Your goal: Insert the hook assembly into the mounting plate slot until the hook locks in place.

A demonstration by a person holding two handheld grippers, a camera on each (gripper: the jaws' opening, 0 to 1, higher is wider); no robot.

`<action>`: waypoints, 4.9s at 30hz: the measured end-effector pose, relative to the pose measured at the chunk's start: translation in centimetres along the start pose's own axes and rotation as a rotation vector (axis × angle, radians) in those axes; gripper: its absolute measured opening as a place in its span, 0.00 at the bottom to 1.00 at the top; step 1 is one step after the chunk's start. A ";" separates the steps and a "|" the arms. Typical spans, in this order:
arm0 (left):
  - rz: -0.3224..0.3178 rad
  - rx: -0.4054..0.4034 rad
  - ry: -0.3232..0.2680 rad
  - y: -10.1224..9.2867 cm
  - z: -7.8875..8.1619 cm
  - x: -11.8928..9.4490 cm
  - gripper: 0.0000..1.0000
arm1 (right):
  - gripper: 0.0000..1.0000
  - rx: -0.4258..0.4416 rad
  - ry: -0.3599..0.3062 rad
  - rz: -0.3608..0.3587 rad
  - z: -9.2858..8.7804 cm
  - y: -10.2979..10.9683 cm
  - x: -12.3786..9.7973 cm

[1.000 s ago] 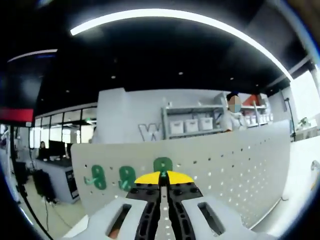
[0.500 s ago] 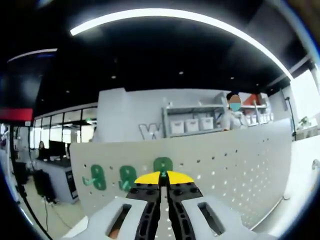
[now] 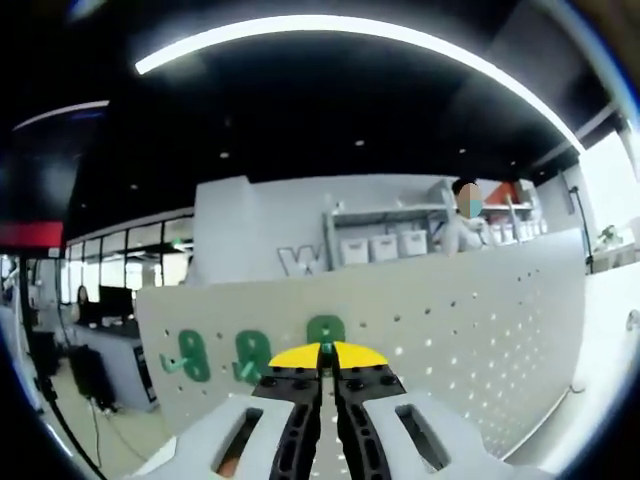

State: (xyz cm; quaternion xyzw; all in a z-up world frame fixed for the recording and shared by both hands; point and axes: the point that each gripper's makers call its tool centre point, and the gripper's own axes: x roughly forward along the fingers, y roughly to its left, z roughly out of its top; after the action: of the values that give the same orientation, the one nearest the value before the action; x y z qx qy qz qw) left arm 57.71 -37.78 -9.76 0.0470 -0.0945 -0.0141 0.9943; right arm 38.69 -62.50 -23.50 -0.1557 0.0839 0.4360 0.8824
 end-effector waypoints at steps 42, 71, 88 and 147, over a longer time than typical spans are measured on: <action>0.000 0.139 0.047 -0.3 -0.5 0.0 0.02 | 0.60 -0.001 0.002 0.012 -0.2 0.4 -0.1; -0.021 0.104 0.100 0.1 -1.7 -0.8 0.18 | 0.59 -0.001 -0.008 0.007 0.1 0.4 -0.2; -0.062 0.026 0.149 -0.2 -2.1 -4.6 0.32 | 0.59 -0.021 -0.020 0.021 0.7 1.2 -0.1; -0.272 0.020 0.223 -5.6 -7.8 -17.6 0.31 | 0.57 0.024 0.046 0.032 -3.0 -0.9 2.0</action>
State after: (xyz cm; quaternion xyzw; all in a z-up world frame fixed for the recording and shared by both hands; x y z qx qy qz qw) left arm 41.76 -41.98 -21.26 0.0705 0.0233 -0.1421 0.9871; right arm 40.59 -62.61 -26.63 -0.1538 0.1117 0.4455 0.8749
